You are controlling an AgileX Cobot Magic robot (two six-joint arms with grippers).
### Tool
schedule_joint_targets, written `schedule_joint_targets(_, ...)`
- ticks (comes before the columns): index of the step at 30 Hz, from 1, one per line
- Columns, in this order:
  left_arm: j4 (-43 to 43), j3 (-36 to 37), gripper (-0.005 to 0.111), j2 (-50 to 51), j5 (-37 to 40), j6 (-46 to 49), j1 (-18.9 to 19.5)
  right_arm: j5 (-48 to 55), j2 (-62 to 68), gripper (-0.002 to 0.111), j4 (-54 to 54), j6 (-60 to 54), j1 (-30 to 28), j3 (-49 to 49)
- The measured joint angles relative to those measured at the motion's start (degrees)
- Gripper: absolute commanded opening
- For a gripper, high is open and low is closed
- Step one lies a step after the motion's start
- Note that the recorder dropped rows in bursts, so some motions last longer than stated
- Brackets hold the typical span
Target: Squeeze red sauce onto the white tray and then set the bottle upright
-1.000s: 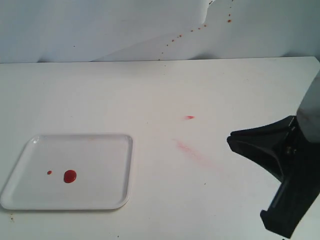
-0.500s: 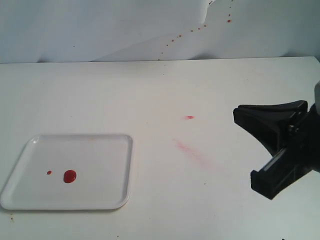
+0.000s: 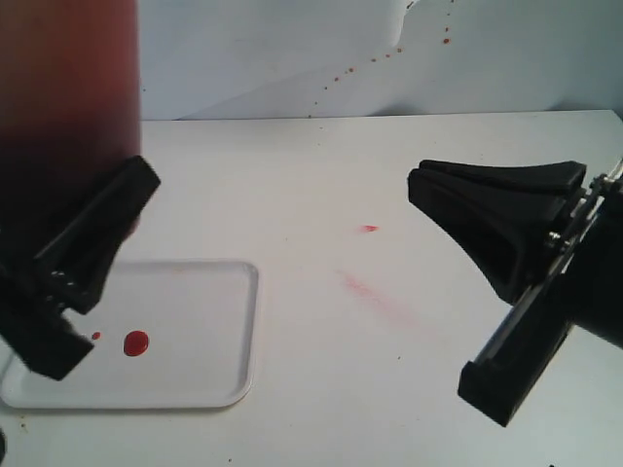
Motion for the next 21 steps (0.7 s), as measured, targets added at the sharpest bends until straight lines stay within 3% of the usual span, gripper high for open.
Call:
schedule_joint_targets(5, 0.0, 0.0, 0.000, 15.3, -11.8, -0.5, 0.0, -1.8, 0.0, 0.000, -0.1, 0.0, 0.4, 0.0)
schedule_joint_targets(11, 0.5, -2.9, 0.000, 29.4, -11.9, -0.5, 0.0, -1.9, 0.0, 0.000, -0.1, -1.1, 0.4, 0.0)
schedule_joint_targets(13, 1.5, -4.5, 0.000, 32.2, -11.9, -0.5, 0.0, -1.9, 0.0, 0.005, -0.1, -2.4, 0.4, 0.0)
schedule_joint_targets(16, 4.2, -7.5, 0.000, 35.1, -11.9, -0.5, 0.0, -1.9, 0.0, 0.021, -0.1, -3.5, 0.4, 0.0)
schedule_joint_targets(21, 8.6, -11.4, 0.000, 37.0, -12.0, -0.7, 0.0, -4.8, 0.6, 0.071, 4.4, -4.1, 0.4, 0.0)
